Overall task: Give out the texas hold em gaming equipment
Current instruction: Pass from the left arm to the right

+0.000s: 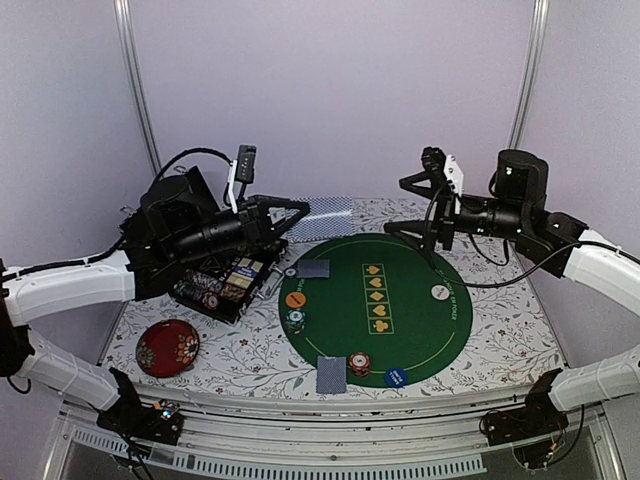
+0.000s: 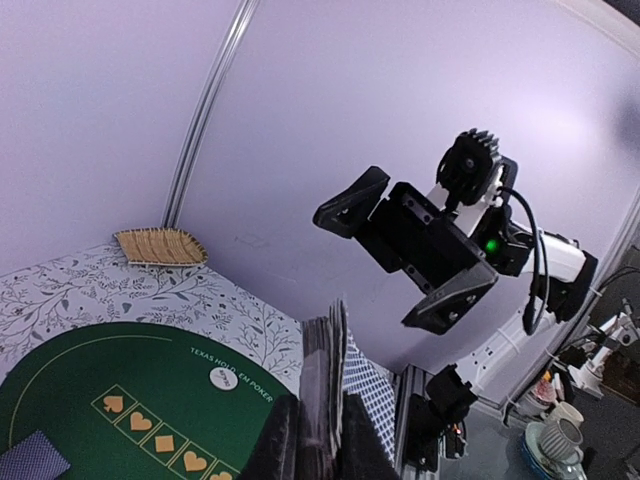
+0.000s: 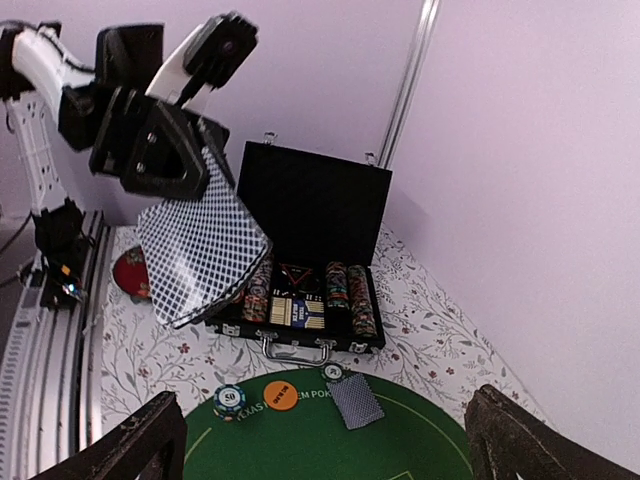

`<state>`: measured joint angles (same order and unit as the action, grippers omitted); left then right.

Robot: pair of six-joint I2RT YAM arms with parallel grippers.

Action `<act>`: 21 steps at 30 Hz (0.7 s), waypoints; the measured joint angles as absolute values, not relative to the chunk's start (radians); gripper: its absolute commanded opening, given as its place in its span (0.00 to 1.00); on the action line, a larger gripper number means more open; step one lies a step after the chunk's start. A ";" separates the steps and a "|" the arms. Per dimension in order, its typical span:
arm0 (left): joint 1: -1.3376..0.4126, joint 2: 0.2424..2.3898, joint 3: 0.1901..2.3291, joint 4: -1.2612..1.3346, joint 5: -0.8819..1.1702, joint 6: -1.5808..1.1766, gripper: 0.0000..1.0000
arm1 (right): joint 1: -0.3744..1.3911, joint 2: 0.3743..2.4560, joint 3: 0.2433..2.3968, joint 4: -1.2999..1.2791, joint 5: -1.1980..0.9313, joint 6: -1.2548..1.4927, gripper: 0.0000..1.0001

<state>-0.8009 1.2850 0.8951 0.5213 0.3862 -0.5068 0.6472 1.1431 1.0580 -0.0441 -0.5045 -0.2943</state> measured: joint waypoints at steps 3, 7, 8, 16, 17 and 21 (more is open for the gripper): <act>-0.792 1.259 0.905 0.477 0.413 -0.511 0.00 | 0.696 1.181 1.058 -0.043 -0.492 -0.432 0.99; -0.780 1.236 0.929 0.428 0.436 -0.521 0.00 | 0.732 1.223 1.053 -0.009 -0.506 -0.569 0.99; -0.778 1.234 0.935 0.422 0.438 -0.524 0.00 | 0.732 1.232 1.053 0.002 -0.509 -0.601 0.99; -0.773 1.249 0.940 0.399 0.450 -0.554 0.00 | 0.761 1.314 1.053 0.060 -0.540 -0.730 0.99; -0.773 1.259 0.940 0.400 0.457 -0.558 0.00 | 0.766 1.325 1.053 0.072 -0.551 -0.741 0.99; -0.773 1.299 0.950 0.403 0.484 -0.572 0.00 | 0.772 1.371 1.061 0.122 -0.587 -0.762 0.99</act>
